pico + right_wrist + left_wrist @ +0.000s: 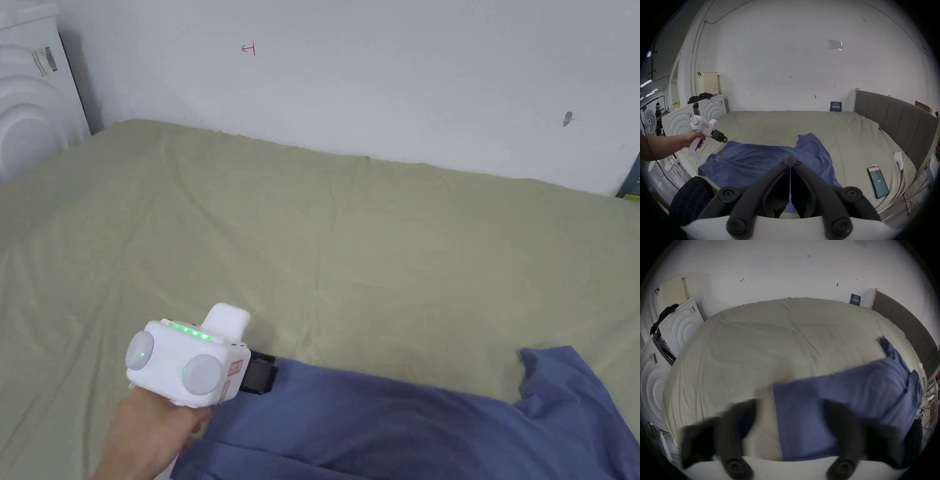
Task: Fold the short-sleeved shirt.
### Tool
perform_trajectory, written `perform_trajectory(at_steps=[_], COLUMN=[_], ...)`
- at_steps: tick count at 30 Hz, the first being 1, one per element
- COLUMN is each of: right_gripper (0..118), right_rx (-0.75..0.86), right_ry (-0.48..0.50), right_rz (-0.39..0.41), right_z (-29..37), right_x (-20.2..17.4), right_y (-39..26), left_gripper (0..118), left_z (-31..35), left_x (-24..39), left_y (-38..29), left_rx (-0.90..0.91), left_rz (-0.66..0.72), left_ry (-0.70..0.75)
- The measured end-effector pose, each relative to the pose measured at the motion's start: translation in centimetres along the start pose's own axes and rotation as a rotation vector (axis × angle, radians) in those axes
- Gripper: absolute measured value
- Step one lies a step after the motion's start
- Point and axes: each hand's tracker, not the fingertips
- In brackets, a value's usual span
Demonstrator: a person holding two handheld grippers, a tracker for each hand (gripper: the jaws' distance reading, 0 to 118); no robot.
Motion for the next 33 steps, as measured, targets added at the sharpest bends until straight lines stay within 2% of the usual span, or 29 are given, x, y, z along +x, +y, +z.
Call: perform_trajectory(at_steps=[2, 5, 6, 7, 9, 10, 11, 12, 13, 16, 20, 23, 28, 32, 33], right_gripper=[2, 2, 2, 2, 2, 2, 2, 2, 2, 2, 2, 2, 2, 2, 2], right_rx=[-0.012, -0.017, -0.020, -0.023, -0.030, -0.033, -0.034, -0.035, -0.037, -0.039, -0.051, -0.137, -0.321, -0.457, -0.487], right_ry=[-0.001, -0.006, -0.007, -0.009, -0.011, -0.011, -0.012, -0.011, -0.008, 0.000, -0.003, -0.027, -0.066, -0.062, -0.093], right_rz=[-0.012, -0.015, -0.015, -0.015, -0.023, -0.029, -0.033, -0.038, -0.044, -0.056, -0.058, -0.003, 0.077, 0.047, 0.046], right_z=[-0.6, -1.1, -1.3, -1.5, -1.7, -1.8, -1.9, -1.9, -2.0, -2.0, -2.6, -5.6, -16.8, -26.4, -28.5], right_x=[0.1, 0.2, 0.2, 0.3, 0.3, 0.4, 0.4, 0.4, 0.4, 0.5, 1.1, 2.4, 7.2, 10.9, 11.5], right_y=[0.2, 0.5, 0.6, 0.6, 0.7, 0.7, 0.7, 0.7, 0.7, 0.9, 1.4, 2.2, 3.1, 3.8, 4.0], left_gripper=[109, 109, 106, 98, 71, 58, 37, 10, 2, 0, 0, 0, 0, 0, 0], left_z=[-1.6, -4.8, -5.6, -6.3, -7.0, -6.5, -5.8, -5.2, -4.9, -5.4, -1.6, 1.4, 3.8, 4.8, 4.8], left_x=[-0.4, -0.7, -0.6, -0.5, 0.1, 0.4, 0.7, 0.9, 1.6, 2.4, 2.5, 2.7, 2.8, 3.4, 3.4], left_y=[1.0, 1.3, 1.1, 0.8, 0.2, -0.1, -0.2, -0.2, -0.4, -0.7, -0.5, -0.6, -1.3, -1.8, -1.9], left_rx=[0.014, -0.066, -0.100, -0.126, -0.145, -0.113, -0.097, -0.083, -0.076, -0.086, -0.027, 0.047, 0.095, 0.096, 0.092], left_rz=[0.007, 0.009, -0.005, -0.021, -0.069, -0.060, -0.050, -0.037, -0.049, -0.105, -0.042, -0.025, -0.003, -0.014, -0.014], left_ry=[0.014, 0.046, 0.067, 0.081, 0.097, 0.041, 0.048, -0.016, -0.017, 0.000, -0.043, -0.064, -0.119, -0.128, -0.131])
